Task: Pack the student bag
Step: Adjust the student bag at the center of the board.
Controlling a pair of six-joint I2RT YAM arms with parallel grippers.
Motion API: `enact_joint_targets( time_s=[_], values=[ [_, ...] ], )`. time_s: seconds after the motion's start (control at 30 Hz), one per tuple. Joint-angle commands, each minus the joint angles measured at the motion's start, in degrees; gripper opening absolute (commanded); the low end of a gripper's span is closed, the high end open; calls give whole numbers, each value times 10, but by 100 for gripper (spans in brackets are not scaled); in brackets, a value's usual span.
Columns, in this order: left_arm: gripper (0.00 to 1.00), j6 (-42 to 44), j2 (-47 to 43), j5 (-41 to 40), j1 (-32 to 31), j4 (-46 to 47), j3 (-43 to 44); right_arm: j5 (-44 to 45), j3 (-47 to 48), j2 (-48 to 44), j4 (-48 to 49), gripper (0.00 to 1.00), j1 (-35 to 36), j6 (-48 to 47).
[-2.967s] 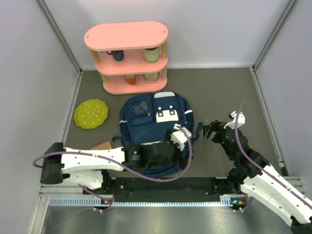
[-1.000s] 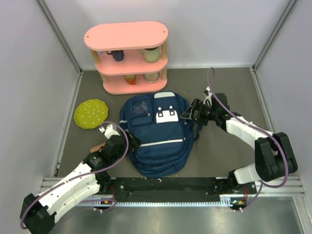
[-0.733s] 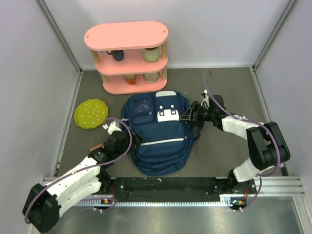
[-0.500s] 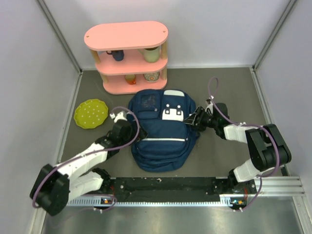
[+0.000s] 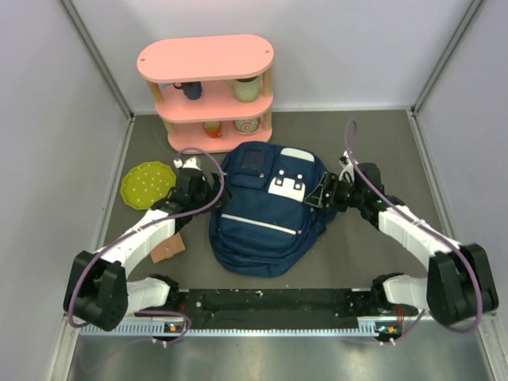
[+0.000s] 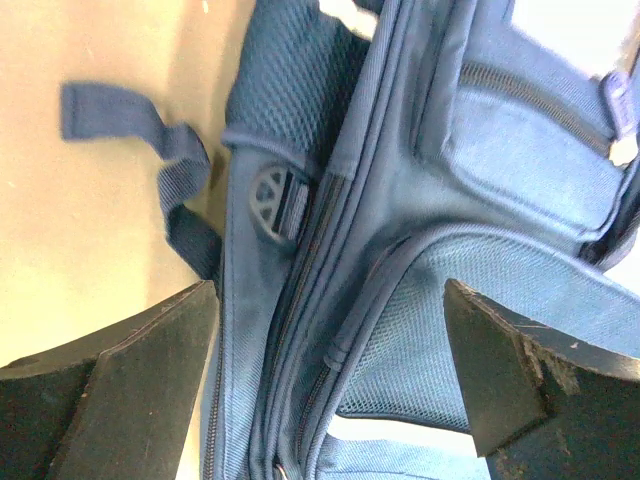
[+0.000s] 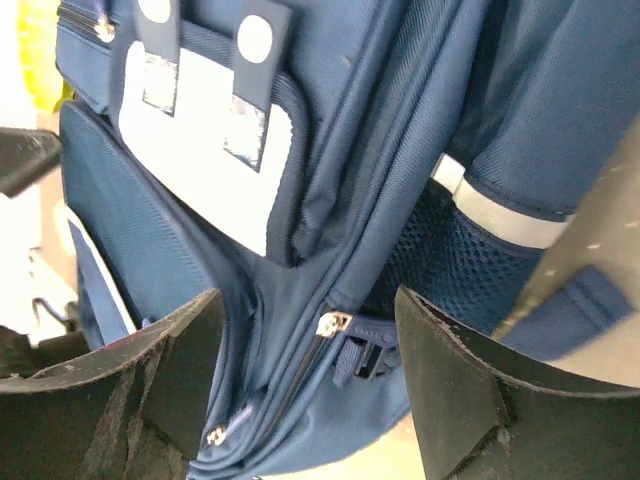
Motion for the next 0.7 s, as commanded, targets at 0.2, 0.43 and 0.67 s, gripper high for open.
enact_joint_targets(
  time_s=[0.2,0.43,0.67],
  values=[
    [99,60,-95,29,23,-57,6,23,-62,-264,14,71,28,-255],
    [99,45,-182,47,23,-85,-57,-1,-55,-285,-87,75,116,-476],
    [99,40,-226,57,23,-99,-93,40,-50,-240,-121,71,149,-618]
  ],
)
